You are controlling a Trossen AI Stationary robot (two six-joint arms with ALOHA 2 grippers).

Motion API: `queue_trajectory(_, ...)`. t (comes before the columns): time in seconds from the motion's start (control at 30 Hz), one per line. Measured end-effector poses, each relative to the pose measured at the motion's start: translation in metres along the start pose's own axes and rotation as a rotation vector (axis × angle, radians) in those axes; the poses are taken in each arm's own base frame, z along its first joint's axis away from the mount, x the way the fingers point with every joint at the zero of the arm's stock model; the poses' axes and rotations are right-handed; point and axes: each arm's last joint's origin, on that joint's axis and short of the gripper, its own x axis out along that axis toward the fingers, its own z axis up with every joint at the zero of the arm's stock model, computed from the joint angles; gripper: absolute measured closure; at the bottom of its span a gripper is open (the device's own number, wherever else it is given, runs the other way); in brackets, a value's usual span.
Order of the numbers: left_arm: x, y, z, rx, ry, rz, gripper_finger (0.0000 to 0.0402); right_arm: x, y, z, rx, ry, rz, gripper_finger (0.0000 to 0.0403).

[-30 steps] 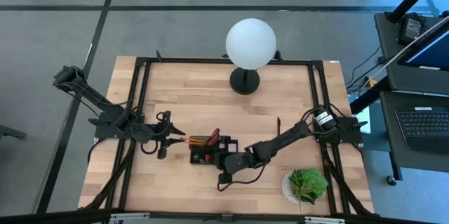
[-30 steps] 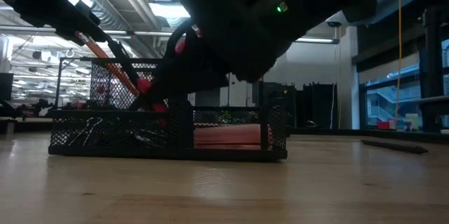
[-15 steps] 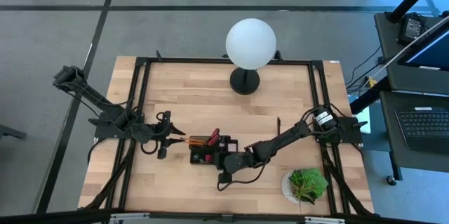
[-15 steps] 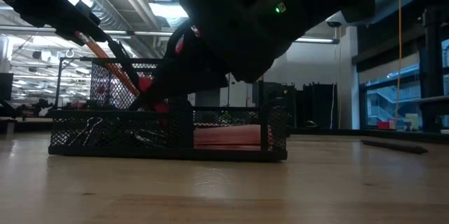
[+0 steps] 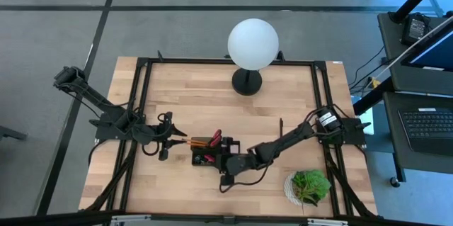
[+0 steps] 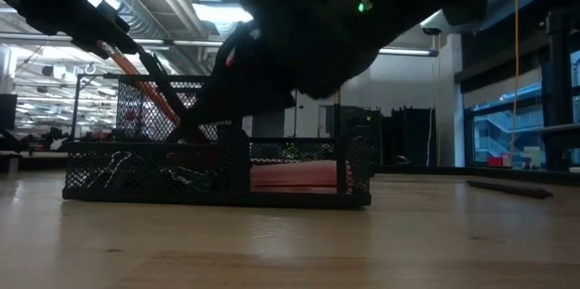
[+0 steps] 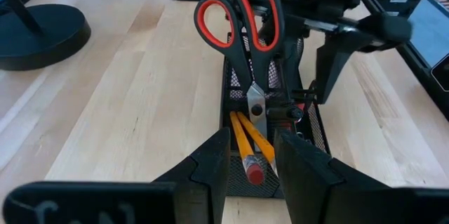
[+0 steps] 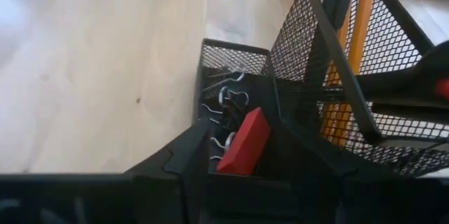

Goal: Pick and place office supplies into organizer
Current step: Put the black pen into the black desk organizer

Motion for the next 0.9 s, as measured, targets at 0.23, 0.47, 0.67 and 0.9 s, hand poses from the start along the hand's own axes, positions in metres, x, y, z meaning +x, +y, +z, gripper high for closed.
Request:
queue_trajectory(0.23, 0.0, 0.0, 0.0, 0.0, 0.0, 0.0, 0.0296, -0.024, 0.003, 0.023, 0.118, -0.057, 0.029, 0.023)
queue_trajectory(0.47, 0.0, 0.0, 0.0, 0.0, 0.0, 0.0, 0.0296, -0.062, 0.014, 0.037, 0.121, 0.004, 0.108, 0.023)
queue_trajectory(0.67, 0.0, 0.0, 0.0, 0.001, 0.001, 0.0, 0.0296, -0.089, 0.017, 0.037, 0.199, 0.123, 0.136, 0.023)
queue_trajectory(0.9, 0.0, 0.0, 0.0, 0.002, 0.002, 0.001, 0.0296, -0.115, -0.01, 0.036, 0.663, 0.308, -0.016, 0.023)
